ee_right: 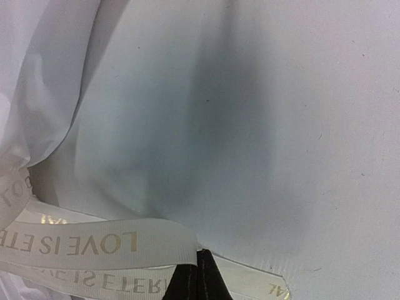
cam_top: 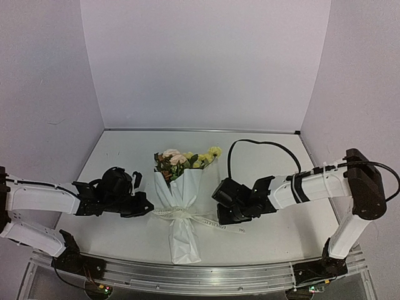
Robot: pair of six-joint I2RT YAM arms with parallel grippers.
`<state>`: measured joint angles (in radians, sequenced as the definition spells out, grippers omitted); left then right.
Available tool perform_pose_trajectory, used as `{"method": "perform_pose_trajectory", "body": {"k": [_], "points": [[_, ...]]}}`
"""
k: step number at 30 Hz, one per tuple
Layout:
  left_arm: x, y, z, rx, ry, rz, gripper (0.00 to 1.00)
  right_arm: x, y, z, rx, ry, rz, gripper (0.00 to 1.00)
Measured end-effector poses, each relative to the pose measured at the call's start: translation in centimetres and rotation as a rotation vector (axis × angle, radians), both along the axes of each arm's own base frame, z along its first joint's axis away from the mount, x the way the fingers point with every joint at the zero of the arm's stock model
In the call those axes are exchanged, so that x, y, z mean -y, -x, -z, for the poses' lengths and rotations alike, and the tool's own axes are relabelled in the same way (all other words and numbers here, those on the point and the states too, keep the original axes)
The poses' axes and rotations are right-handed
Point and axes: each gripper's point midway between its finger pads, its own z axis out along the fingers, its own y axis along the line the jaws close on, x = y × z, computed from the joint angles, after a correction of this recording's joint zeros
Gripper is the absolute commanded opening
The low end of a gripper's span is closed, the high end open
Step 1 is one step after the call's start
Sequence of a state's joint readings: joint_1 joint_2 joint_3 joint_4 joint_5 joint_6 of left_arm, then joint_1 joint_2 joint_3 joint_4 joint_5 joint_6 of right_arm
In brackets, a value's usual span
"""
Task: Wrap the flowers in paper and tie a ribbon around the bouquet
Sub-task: Tie the half-tied ribbon around the folded bouquet.
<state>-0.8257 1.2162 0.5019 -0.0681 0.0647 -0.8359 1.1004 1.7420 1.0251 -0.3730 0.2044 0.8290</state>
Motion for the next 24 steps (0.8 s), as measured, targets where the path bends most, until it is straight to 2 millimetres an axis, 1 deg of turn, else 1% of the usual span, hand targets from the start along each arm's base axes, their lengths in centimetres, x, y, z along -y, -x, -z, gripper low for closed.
{"method": "perform_pose_trajectory", "body": {"k": [6, 15, 18, 21, 24], "points": [[-1.6, -0.1, 0.7, -0.013, -0.054, -0.065, 0.0, 0.9, -0.5, 1.0, -0.025, 0.019, 0.058, 0.0], [-3.4, -0.3, 1.6, -0.026, -0.12, -0.141, 0.0, 1.9, -1.6, 1.2, -0.031, 0.003, 0.144, 0.0], [-4.1, -0.5, 1.8, -0.034, -0.129, -0.174, 0.0, 2.9, -1.6, 1.9, -0.038, 0.009, 0.188, 0.0], [-5.0, -0.9, 2.3, -0.05, -0.132, -0.211, 0.0, 4.5, -1.2, 3.2, -0.053, 0.024, 0.234, 0.0], [-5.8, -1.3, 2.9, -0.069, -0.13, -0.242, 0.0, 4.9, -1.1, 3.4, -0.048, -0.006, 0.272, 0.0]]}}
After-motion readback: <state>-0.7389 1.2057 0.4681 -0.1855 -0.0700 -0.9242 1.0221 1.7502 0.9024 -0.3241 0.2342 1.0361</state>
